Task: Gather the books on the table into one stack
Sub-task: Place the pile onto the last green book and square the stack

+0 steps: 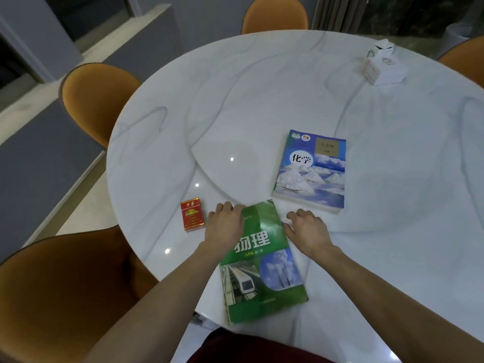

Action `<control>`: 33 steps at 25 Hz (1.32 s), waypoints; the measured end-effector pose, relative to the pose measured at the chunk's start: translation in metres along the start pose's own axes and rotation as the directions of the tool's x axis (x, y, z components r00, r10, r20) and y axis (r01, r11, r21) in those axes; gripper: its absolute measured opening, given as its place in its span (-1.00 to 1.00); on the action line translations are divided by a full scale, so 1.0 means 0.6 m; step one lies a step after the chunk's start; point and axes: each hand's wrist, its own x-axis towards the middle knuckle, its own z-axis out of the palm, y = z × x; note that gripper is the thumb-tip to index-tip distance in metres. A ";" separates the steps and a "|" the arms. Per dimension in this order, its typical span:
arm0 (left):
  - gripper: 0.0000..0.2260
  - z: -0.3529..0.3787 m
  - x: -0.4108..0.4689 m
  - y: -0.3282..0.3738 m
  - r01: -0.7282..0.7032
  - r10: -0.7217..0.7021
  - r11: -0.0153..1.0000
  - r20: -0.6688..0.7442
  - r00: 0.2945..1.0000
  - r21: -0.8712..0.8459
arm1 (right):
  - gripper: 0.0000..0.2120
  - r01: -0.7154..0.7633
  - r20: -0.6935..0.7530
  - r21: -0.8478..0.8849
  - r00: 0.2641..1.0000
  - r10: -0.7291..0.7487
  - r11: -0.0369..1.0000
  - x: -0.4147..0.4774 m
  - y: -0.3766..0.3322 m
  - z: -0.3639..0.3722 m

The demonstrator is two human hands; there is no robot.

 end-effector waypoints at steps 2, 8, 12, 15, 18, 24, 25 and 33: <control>-0.70 0.014 -0.032 -0.013 0.042 -0.042 0.999 -0.001 0.999 -0.006 | -0.68 0.022 0.010 -0.041 1.000 -0.021 0.999 -0.010 -0.005 0.014; -0.68 0.057 -0.103 -0.034 0.166 -0.165 0.986 0.081 0.983 -0.011 | -0.58 0.002 0.070 0.003 0.998 -0.002 1.000 -0.034 -0.004 0.052; -0.68 0.078 -0.126 -0.034 0.321 -0.292 0.925 0.160 0.943 -0.203 | -0.61 -0.112 0.181 0.206 0.981 0.075 0.972 -0.038 -0.010 0.078; -0.65 0.089 -0.130 -0.020 0.489 -0.416 0.753 0.257 0.872 -0.440 | -0.68 -0.231 0.212 0.357 0.964 0.163 0.905 -0.029 -0.017 0.090; -0.68 0.095 -0.123 -0.013 0.589 -0.508 0.603 0.310 0.804 -0.538 | -0.77 -0.391 0.269 0.489 0.918 0.291 0.780 -0.019 -0.012 0.094; -0.72 0.086 -0.112 -0.025 0.683 -0.585 0.158 0.490 0.646 -0.713 | -0.86 -0.467 0.326 0.643 0.884 0.336 0.607 -0.023 -0.008 0.089; -0.72 0.085 -0.113 -0.028 0.683 -0.573 0.115 0.514 0.638 -0.721 | -0.87 -0.468 0.333 0.669 0.883 0.331 0.578 -0.025 -0.007 0.087; -0.76 0.063 -0.132 -0.033 0.558 -0.521 0.056 0.452 0.724 -0.828 | -0.94 -0.431 0.370 0.829 0.901 0.227 0.356 -0.036 -0.005 0.053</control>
